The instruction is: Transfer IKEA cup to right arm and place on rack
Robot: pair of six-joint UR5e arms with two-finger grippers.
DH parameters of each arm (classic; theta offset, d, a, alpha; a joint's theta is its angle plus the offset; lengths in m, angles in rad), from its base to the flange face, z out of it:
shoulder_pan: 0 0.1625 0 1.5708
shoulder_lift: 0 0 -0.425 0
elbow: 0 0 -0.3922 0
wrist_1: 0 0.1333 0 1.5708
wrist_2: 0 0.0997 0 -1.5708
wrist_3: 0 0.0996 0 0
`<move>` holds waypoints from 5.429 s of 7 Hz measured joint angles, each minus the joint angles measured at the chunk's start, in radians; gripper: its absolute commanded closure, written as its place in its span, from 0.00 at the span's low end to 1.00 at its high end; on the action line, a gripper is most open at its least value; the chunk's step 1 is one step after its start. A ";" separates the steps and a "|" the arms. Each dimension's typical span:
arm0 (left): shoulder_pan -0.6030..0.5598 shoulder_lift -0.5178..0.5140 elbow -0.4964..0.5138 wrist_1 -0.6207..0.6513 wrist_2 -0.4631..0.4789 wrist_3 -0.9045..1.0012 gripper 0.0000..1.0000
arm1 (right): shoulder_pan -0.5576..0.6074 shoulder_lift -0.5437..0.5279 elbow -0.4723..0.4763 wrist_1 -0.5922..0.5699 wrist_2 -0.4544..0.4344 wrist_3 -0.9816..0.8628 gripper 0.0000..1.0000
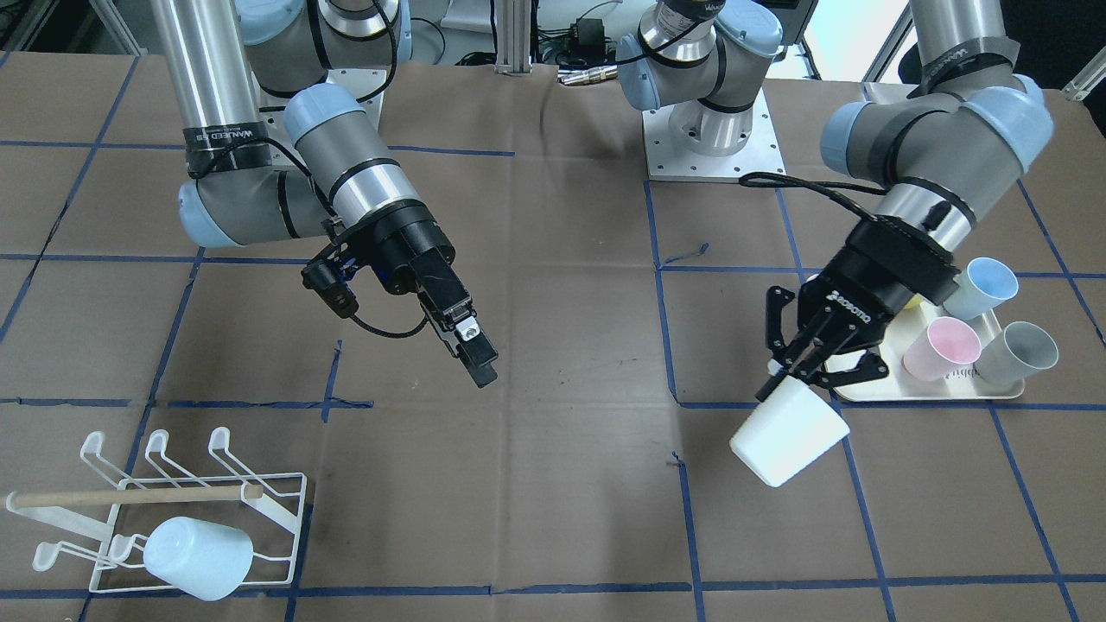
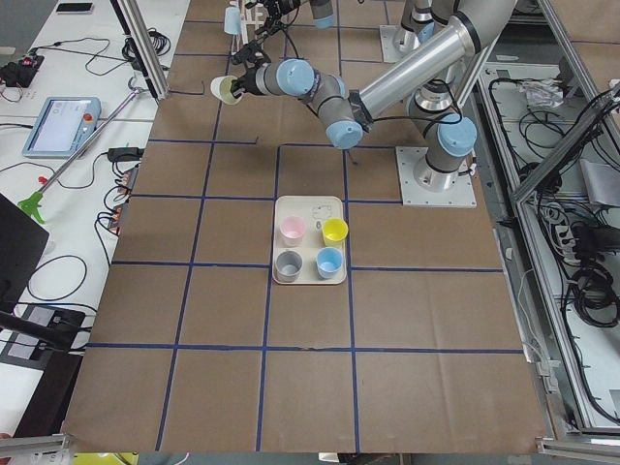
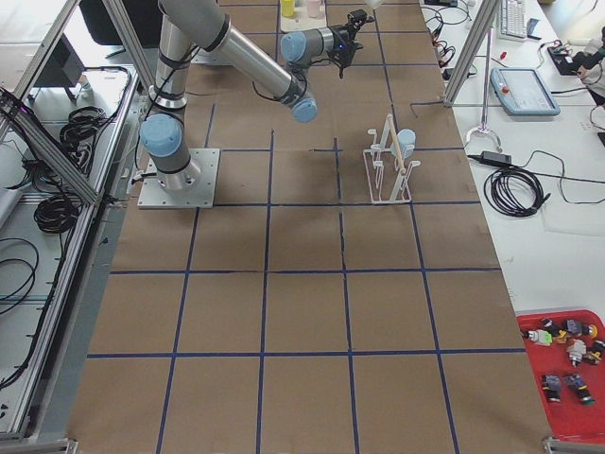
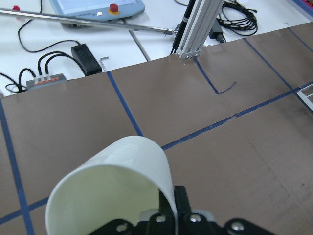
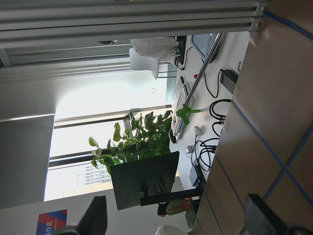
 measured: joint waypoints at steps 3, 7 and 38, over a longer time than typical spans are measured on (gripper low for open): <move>-0.120 -0.160 -0.043 0.435 -0.089 -0.124 1.00 | -0.001 0.007 -0.001 -0.001 -0.002 -0.002 0.00; -0.184 -0.208 -0.039 0.649 -0.035 -0.377 1.00 | -0.001 0.012 -0.003 -0.006 -0.022 -0.003 0.01; -0.239 -0.205 -0.046 0.657 -0.043 -0.413 0.99 | 0.134 0.193 -0.213 0.000 -0.120 0.143 0.02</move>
